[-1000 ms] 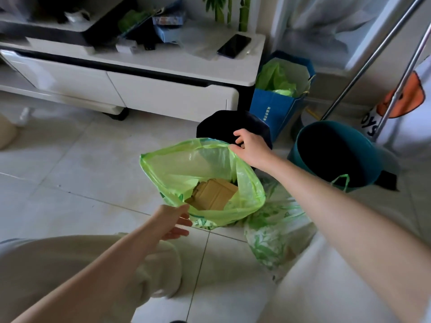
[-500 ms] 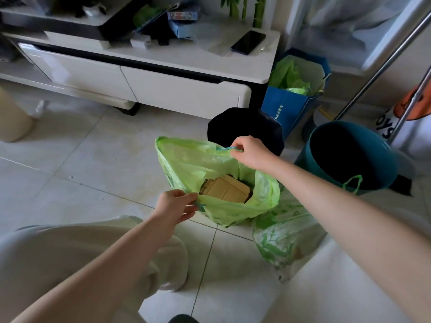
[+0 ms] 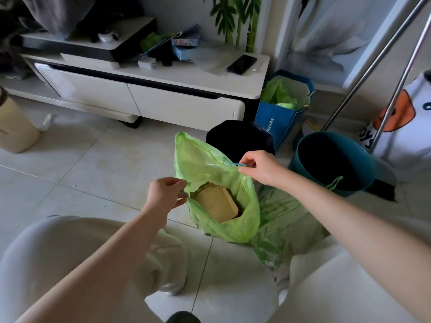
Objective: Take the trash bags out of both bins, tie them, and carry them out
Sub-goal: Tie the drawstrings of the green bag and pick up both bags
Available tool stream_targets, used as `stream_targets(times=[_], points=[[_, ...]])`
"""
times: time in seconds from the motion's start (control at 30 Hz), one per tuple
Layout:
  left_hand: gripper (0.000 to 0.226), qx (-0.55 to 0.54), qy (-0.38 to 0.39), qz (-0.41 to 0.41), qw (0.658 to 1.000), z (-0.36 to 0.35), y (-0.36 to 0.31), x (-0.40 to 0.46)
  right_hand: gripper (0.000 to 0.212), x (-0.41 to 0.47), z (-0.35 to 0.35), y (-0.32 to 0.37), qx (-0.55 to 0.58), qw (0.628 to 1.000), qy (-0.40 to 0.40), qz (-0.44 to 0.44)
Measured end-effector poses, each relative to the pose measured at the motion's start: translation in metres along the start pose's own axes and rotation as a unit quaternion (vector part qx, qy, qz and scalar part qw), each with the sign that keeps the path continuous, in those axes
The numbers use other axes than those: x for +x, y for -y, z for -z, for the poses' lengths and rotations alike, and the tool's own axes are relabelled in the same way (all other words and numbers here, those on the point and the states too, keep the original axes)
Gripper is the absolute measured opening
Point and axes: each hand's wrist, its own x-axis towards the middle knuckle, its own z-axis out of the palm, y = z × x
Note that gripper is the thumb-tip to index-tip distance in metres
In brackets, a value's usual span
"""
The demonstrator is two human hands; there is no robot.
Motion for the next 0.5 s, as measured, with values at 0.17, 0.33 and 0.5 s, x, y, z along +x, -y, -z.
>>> stream_targets(times=[0.17, 0.33, 0.5], points=[[0.007, 0.044, 0.000, -0.029, 0.999, 0.007, -0.004, -0.008, 0.008, -0.016, 0.000, -0.004, 0.009, 0.999, -0.030, 0.002], [0.010, 0.052, -0.009, -0.116, 0.992, 0.013, -0.034, -0.021, 0.013, -0.026, 0.017, 0.019, 0.143, 0.988, -0.061, -0.020], [0.010, -0.008, -0.021, -0.231, 0.973, 0.018, -0.084, -0.045, 0.015, -0.041, 0.058, 0.064, 0.335, 0.933, -0.131, 0.018]])
